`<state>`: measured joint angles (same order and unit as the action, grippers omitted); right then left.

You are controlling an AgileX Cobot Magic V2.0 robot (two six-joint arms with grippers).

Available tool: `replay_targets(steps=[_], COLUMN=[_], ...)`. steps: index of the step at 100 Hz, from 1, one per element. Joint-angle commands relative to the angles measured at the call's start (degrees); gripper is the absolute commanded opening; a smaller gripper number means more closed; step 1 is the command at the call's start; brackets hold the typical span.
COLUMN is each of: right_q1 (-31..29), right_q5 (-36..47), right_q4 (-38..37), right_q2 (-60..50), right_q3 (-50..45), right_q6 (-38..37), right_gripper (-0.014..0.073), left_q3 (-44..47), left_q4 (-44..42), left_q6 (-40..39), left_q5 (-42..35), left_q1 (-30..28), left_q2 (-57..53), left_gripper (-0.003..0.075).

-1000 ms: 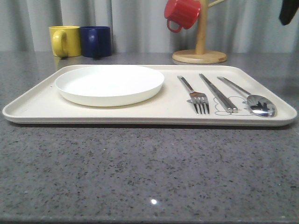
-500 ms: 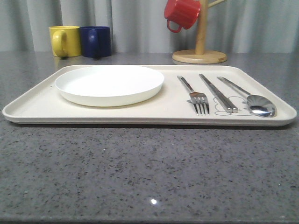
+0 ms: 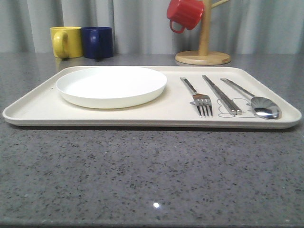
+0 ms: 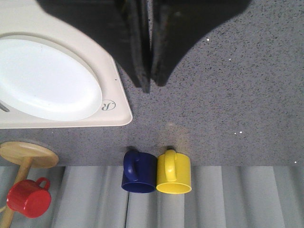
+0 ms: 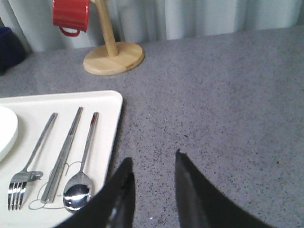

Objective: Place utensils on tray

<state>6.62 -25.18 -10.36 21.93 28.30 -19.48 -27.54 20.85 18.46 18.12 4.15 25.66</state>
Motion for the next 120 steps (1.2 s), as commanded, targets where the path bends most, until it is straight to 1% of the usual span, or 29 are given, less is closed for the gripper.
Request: replay_targets(steps=[1,9,13,18,120], right_q1=[-0.32,-0.32,-0.32,-0.32,-0.32], right_q5=[5.11,5.11,5.11,5.11,5.69], right_q4=[-1.42,-1.42,-1.42,-1.42,-1.37], right_q2=[-0.87,-0.79,-0.79,-0.79,-1.21], right_q3=[1.41,1.41,1.41,1.41,0.87], right_q6=[0.52,0.52,0.52,0.52,0.52], right_gripper=[0.0098,-0.0026,-0.0072,-0.0063,-0.0068], left_q3=[-1.74,-1.74,-1.74,-1.74,-1.74], left_q4=[0.68,0.68,0.68,0.68,0.68], left_q6=[-0.52,-0.52,-0.52,-0.52,-0.52], left_q5=[-4.18,-4.18,-4.18,-4.18,-4.18], left_q1=[-0.15,-0.15,-0.15,-0.15,-0.15], left_q2=[0.17,0.17,0.17,0.17,0.17], left_gripper=[-0.0018,-0.0018,-0.0018,-0.0018,-0.0018])
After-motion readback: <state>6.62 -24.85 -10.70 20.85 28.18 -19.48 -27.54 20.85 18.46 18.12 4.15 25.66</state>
